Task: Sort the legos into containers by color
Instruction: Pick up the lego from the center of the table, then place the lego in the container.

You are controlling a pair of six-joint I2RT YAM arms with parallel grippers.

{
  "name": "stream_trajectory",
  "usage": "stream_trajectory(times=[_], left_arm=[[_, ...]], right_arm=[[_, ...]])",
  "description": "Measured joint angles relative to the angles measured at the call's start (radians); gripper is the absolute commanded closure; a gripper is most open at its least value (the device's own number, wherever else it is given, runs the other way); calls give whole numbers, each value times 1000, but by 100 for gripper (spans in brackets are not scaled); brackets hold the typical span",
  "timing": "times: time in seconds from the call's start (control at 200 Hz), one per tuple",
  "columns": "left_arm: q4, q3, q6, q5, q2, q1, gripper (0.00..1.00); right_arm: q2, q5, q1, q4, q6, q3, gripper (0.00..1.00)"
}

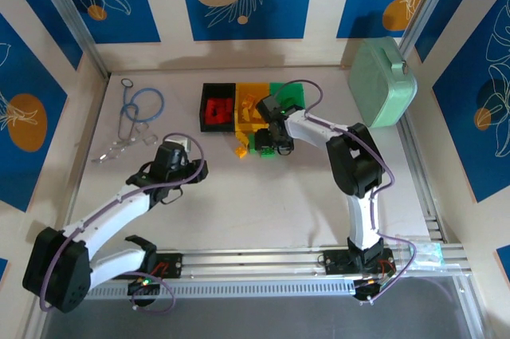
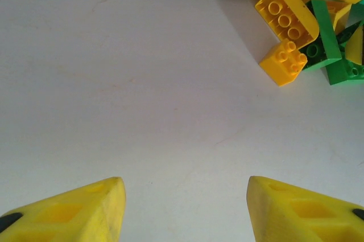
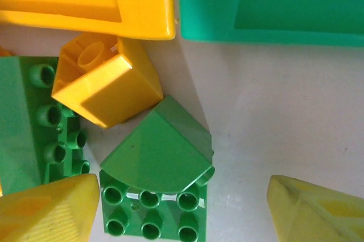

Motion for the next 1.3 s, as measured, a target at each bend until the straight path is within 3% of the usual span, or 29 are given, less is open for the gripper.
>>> stream_trajectory(times=[0.49, 0.695, 1.076, 1.296], left_arm=[[-1, -58, -15, -3, -23, 0, 43], [0, -62, -25, -3, -23, 0, 44], [1, -62, -26, -3, -23, 0, 44], [2, -62, -29, -3, -23, -12, 44]], right_arm=[[60, 16, 40, -53, 2, 42, 41], [60, 48, 59, -59, 11, 42, 56], [-89, 109, 63, -107, -3, 18, 58], [-131, 116, -30, -137, -62, 149, 57]])
